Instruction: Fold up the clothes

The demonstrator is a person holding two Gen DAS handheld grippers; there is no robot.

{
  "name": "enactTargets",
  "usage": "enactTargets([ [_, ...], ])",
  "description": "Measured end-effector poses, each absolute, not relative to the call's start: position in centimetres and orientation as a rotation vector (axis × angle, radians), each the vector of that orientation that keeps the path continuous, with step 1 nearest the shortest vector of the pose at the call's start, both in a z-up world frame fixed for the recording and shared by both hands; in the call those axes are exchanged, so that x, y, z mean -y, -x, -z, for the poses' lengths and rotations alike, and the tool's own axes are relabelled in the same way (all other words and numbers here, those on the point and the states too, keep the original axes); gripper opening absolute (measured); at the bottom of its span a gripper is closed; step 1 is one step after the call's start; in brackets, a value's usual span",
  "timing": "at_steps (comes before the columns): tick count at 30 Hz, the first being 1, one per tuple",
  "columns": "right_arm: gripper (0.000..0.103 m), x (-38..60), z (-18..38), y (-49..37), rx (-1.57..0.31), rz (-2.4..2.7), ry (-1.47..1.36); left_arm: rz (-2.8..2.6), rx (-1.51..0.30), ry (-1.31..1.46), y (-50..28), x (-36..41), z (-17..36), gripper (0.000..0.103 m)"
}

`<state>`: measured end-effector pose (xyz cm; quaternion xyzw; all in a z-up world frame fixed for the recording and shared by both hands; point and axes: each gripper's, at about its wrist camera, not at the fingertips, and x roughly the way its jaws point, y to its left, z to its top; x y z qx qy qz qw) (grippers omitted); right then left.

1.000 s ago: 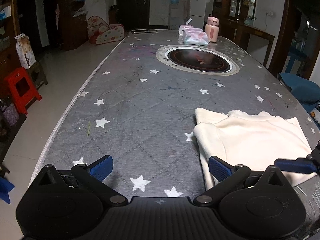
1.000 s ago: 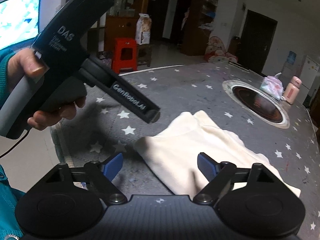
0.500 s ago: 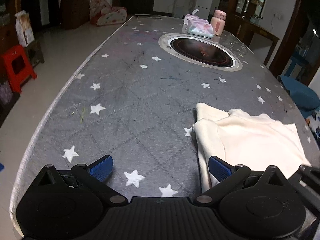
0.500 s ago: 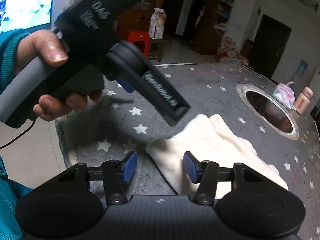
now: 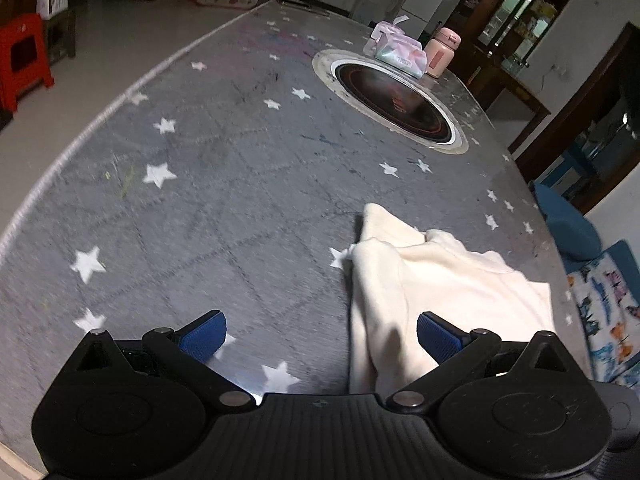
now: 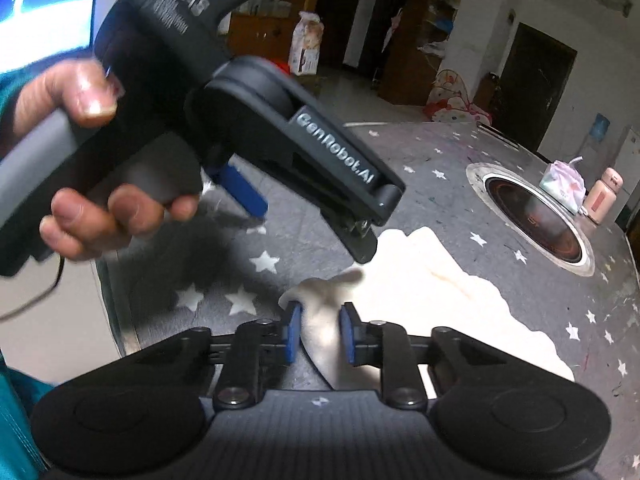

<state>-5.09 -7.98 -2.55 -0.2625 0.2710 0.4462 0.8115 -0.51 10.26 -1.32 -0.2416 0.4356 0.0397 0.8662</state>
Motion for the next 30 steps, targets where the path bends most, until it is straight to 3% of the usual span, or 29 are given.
enactTargets([
  [12,0.003,11.7,-0.5,2.2,-0.586,-0.982,0.328,-0.033,-0.942,0.717,-0.7,-9.9,2.0,0.103],
  [19,0.004,12.6,0.0,1.4,-0.589,-0.977,0.329,-0.046,-0.948,0.785,-1.8,-9.3,2.1,0.102],
  [21,0.009,12.4,0.5,1.7,-0.591,-0.993,0.356,-0.055,-0.953,0.768,-1.9,-9.4,2.0,0.102],
  [25,0.033,11.8,1.3,2.8,-0.579,-1.032,0.411,-0.07,-0.959,0.727,-2.0,-9.7,2.0,0.102],
  [30,0.043,10.2,2.4,3.8,-0.573,-1.07,0.484,-0.077,-0.962,0.66,-1.9,-9.6,1.8,0.103],
])
